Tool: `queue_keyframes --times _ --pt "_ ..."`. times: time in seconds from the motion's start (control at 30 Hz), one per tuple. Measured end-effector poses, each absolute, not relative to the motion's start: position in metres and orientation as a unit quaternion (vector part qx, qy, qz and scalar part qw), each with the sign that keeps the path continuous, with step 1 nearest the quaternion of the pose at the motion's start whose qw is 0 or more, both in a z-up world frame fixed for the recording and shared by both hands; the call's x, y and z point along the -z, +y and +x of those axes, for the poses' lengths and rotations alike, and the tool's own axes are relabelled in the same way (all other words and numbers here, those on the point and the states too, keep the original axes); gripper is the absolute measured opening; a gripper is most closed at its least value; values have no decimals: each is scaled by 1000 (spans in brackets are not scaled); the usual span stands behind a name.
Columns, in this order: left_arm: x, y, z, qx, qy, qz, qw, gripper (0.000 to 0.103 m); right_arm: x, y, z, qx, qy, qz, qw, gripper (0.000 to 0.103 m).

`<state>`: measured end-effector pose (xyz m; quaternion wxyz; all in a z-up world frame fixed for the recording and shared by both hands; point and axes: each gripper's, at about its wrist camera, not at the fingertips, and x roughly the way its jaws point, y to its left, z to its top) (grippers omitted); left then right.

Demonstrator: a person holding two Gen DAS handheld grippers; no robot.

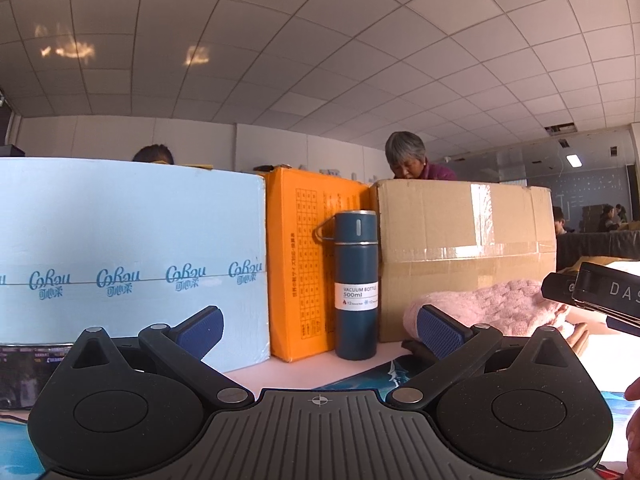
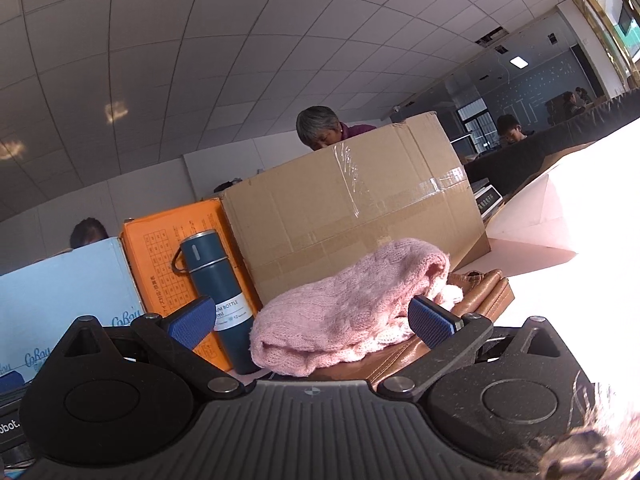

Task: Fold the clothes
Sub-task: 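Swing both tools down and grasp the cream sweater with both grippers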

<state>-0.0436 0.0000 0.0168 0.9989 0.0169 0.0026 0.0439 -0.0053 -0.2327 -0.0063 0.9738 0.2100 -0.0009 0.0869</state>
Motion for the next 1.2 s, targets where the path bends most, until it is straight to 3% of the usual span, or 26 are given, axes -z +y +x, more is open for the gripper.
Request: queue_keyframes --times 0.43,0.77,0.97,1.2 --pt "-61 76 -127 -150 0 -22 988 103 -2 -212 -42 -227 -21 199 953 103" --pt "-102 236 -235 -391 -40 -182 901 103 -44 -110 -69 -476 80 215 849 103" --pt "-54 346 -323 -515 -43 -398 758 103 -62 -17 -85 -570 160 191 783 103" --pt "14 387 -383 -480 -41 -555 678 103 -61 109 -82 -641 280 138 700 103"
